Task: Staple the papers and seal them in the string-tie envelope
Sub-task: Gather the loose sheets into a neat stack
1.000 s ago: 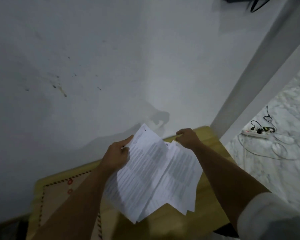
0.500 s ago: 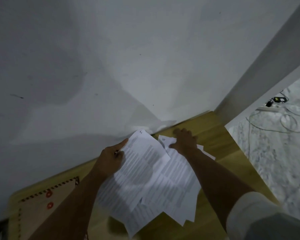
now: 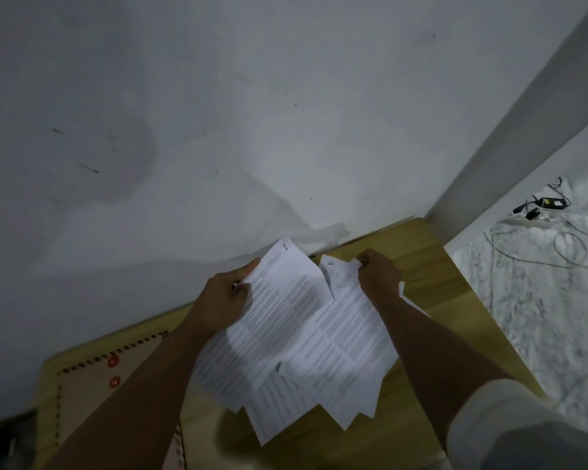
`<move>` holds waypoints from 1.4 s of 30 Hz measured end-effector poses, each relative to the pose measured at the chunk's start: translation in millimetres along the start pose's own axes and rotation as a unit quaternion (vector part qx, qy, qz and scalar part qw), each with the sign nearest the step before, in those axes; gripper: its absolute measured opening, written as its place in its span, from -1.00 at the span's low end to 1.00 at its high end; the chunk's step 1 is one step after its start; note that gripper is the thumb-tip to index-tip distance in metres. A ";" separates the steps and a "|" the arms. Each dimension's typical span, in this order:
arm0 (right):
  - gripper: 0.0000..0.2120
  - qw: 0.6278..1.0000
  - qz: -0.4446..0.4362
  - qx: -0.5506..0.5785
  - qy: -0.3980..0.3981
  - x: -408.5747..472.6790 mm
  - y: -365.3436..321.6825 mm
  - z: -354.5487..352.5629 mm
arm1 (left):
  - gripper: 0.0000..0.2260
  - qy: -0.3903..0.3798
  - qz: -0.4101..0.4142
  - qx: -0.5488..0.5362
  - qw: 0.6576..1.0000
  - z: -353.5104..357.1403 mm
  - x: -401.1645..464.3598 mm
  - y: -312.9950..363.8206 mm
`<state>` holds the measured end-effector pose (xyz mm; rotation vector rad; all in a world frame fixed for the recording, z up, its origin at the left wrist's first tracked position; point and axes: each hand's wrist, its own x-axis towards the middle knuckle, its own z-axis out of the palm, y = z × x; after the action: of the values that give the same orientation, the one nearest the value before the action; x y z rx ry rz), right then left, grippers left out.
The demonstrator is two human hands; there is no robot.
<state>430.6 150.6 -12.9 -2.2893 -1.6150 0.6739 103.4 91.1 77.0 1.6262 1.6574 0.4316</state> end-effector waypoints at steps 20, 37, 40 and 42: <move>-0.88 0.904 -0.224 0.349 0.099 -168.5 -151.7 -273.1 | -0.49 0.150 0.238 -0.002 0.960 -132.5 -173.1 122.2; -0.85 0.834 -0.268 0.453 -0.162 -297.7 -254.5 -352.8 | -0.89 0.361 0.228 0.020 0.904 -187.3 -258.8 191.7; -0.83 0.828 -0.274 0.454 -0.181 -303.3 -257.2 -354.0 | -0.85 0.384 0.212 0.053 0.897 -190.2 -261.7 194.0; -0.82 0.829 -0.275 0.449 -0.187 -306.6 -257.8 -355.8 | -0.85 0.388 0.202 0.074 0.896 -194.2 -263.3 194.9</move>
<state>317.4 -27.4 479.7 -0.9994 -1.4976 1.3856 75.5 -83.3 414.4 2.0783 1.9156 1.3359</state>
